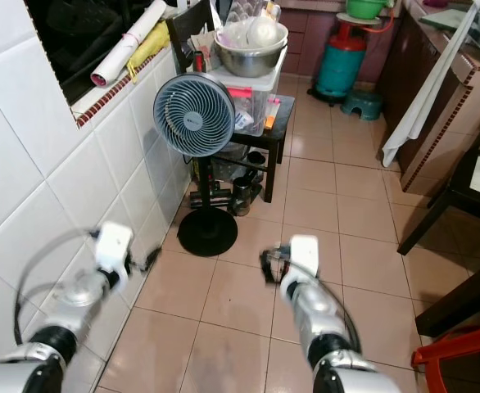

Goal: Setting the table

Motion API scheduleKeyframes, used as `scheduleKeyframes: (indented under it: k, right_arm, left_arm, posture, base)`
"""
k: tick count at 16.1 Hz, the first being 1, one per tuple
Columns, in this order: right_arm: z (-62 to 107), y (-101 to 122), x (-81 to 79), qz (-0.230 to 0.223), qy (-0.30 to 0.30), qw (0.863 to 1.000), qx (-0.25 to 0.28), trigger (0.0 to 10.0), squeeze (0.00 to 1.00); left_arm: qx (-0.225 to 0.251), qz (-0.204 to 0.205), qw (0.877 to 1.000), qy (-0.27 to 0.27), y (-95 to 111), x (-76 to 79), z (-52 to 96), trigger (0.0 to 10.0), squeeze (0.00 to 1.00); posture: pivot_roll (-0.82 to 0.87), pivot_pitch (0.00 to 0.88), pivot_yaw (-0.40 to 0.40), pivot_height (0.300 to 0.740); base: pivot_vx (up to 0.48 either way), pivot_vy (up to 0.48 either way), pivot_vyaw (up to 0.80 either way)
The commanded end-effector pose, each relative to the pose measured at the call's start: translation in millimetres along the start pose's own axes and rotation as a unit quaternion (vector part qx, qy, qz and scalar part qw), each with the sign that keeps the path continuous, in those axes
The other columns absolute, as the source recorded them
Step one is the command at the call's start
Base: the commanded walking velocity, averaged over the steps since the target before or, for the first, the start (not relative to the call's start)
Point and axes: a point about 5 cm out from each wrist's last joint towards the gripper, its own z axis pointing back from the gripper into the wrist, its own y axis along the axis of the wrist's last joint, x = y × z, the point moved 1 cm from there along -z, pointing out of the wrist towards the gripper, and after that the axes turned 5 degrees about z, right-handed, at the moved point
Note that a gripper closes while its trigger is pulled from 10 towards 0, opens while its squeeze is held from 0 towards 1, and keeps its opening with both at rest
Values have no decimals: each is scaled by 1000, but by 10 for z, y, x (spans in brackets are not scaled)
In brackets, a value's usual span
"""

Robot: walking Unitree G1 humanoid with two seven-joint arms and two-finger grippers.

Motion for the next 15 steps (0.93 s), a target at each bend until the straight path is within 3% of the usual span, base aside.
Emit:
scheduleKeyframes:
  k: [1,3,4,6,7,8,10,13,15]
  right_arm:
    - [-36,171,19,2,4,999,34,10000,0]
    - [-73,519,118,9,7,996,92,10000,0]
    - [-63,588,148,22,11,994,105,10000,0]
    - [-23,565,140,43,32,993,107,10000,0]
    - [45,530,171,64,38,991,113,10000,0]
    - [149,469,250,64,23,990,121,10000,0]
    - [337,358,297,61,27,989,130,10000,0]
    - [610,233,171,53,39,991,115,10000,0]
    - [765,225,64,71,60,988,120,10000,0]
  left_arm:
    - [15,1,1000,-2,78,-13,-21,10000,0]
    - [73,27,997,11,257,-26,-36,10000,0]
    - [67,27,997,1,252,5,-41,10000,0]
    - [78,52,995,15,182,22,19,10000,0]
    - [91,76,992,35,78,38,124,10000,0]
    - [103,73,990,63,-19,23,276,10000,0]
    - [99,75,990,64,-132,35,474,10000,0]
    - [99,78,990,57,-119,49,701,10000,0]
    - [87,82,992,35,-108,102,765,10000,0]
  posture:
    - [60,0,-22,740]
    - [39,0,-12,740]
    - [39,0,-14,740]
    - [30,0,-7,740]
    - [23,0,0,740]
    - [22,0,3,740]
    - [21,0,9,740]
    - [24,0,12,740]
    - [24,0,13,740]
  base:
    - [0,0,0]
    - [0,0,0]
    - [0,0,0]
    - [0,0,0]
    - [0,0,0]
    - [0,0,0]
    - [0,0,0]
    - [0,0,0]
    - [0,0,0]
